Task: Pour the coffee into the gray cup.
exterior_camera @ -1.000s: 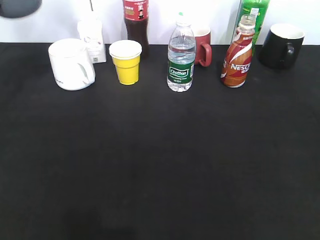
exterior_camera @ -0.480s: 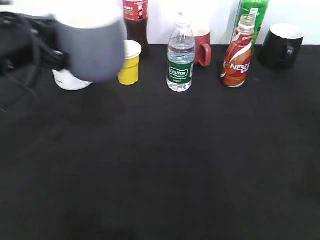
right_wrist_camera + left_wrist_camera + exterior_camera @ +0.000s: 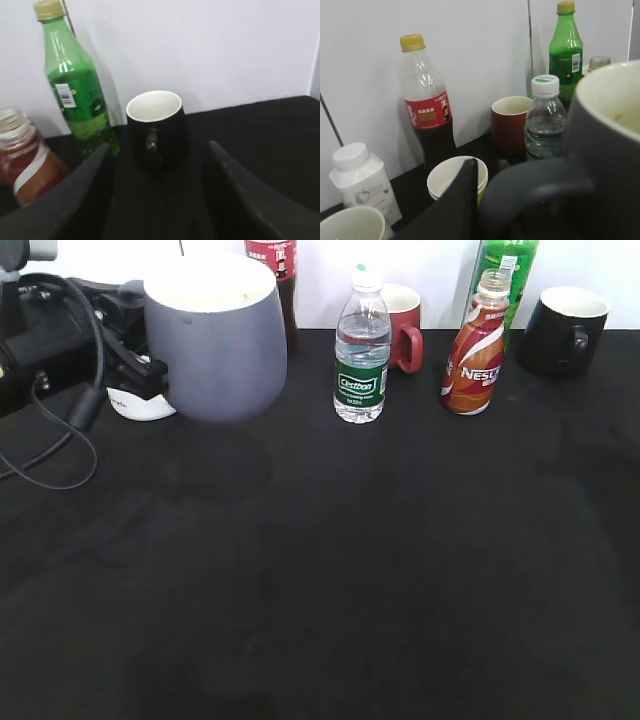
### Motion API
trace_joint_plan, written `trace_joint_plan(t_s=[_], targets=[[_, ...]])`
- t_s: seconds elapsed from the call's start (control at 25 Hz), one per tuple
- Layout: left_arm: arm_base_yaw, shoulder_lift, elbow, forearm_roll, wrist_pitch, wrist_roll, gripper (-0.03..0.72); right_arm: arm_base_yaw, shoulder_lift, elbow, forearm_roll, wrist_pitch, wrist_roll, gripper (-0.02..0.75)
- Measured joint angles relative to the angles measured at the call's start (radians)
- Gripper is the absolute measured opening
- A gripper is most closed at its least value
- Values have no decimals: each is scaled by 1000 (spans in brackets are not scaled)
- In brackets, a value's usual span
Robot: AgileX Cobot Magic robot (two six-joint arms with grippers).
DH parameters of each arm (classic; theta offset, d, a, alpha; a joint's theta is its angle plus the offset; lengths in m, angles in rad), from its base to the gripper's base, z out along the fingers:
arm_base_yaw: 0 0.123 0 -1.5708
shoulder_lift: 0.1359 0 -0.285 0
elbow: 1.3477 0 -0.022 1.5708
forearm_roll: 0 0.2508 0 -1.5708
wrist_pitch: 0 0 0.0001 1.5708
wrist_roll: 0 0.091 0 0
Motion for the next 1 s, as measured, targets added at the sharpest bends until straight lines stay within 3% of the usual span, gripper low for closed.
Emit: trace_joint_plan(t_s=[0.12, 0.24, 0.28, 0.44, 0.48, 0.52, 0.56, 0.6, 1.0], targets=[[0, 0, 0, 0, 4, -1, 67, 0, 182, 0, -7, -245, 24, 444], [0, 0, 0, -1, 25, -3, 67, 5, 290, 0, -223, -349, 37, 444], [0, 0, 0, -1, 25, -3, 67, 30, 309, 0, -236, -350, 36, 444], [0, 0, 0, -1, 27, -4, 67, 231, 403, -9, -83, -349, -92, 444], [0, 0, 0, -1, 27, -4, 67, 270, 435, -25, -20, -349, -109, 464], [0, 0, 0, -1, 27, -4, 67, 287, 468, -43, 4, -349, -114, 543], [0, 0, 0, -1, 27, -4, 67, 292, 501, -64, 16, -349, -118, 627], [0, 0, 0, -1, 27, -4, 67, 292, 528, -87, 21, -349, -118, 652], [0, 0, 0, -1, 28, -7, 67, 293, 729, -317, 24, -330, -105, 664]])
